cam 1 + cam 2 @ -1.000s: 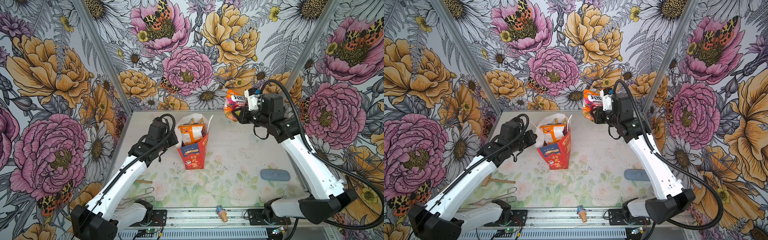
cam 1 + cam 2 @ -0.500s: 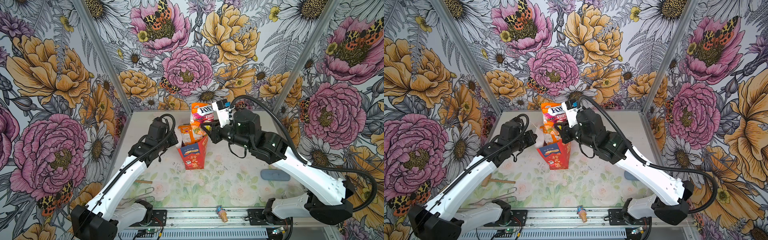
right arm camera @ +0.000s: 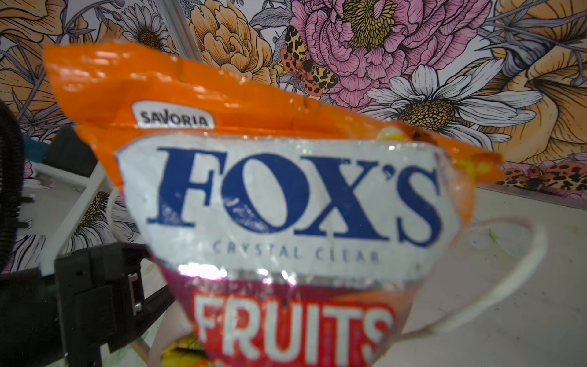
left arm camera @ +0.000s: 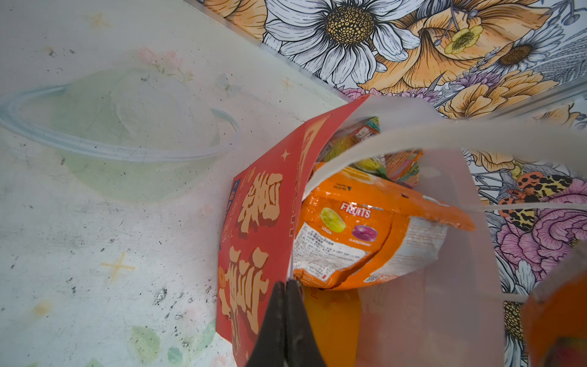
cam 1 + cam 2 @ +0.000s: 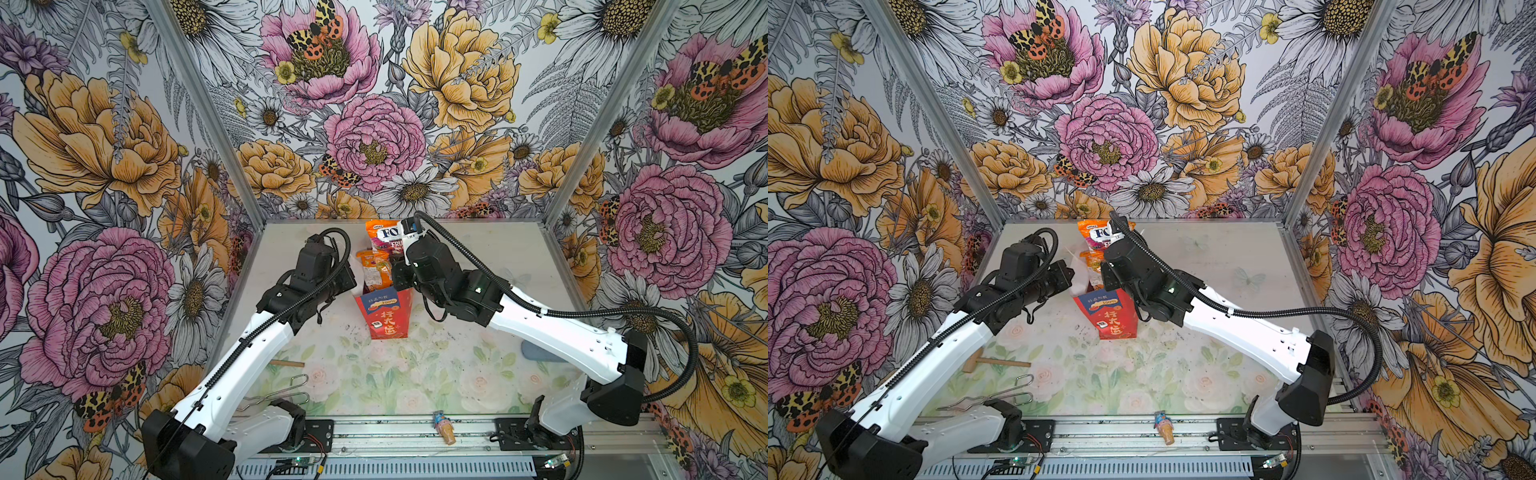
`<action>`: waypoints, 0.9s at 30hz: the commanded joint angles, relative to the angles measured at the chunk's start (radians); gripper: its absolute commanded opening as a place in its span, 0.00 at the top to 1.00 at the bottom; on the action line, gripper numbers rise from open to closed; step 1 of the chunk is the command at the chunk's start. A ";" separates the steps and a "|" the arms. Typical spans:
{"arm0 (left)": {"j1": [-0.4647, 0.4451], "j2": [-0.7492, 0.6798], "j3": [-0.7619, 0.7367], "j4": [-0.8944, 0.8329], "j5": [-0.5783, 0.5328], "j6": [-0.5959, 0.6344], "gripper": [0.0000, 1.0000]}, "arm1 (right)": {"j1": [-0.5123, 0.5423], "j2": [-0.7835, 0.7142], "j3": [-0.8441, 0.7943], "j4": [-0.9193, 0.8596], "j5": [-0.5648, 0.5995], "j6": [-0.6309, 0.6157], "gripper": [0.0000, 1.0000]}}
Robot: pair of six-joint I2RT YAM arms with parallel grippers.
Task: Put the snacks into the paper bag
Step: 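Lift the FOX'S Fruits bag with the right gripper toward the paper bag, then lower the FOX'S Fruits bag into the paper bag held by the left gripper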
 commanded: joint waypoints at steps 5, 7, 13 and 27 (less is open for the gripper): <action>0.001 -0.003 0.004 -0.009 0.001 0.012 1.00 | 0.011 0.033 0.012 0.101 0.071 0.034 1.00; 0.002 -0.001 0.004 -0.007 0.002 0.012 1.00 | 0.023 0.039 0.001 0.115 0.099 0.036 1.00; -0.002 0.006 0.008 -0.007 0.005 0.009 1.00 | 0.051 0.055 -0.011 0.141 0.138 0.029 1.00; -0.004 -0.008 0.001 -0.007 0.001 0.007 1.00 | 0.085 0.069 -0.078 0.202 0.242 0.008 1.00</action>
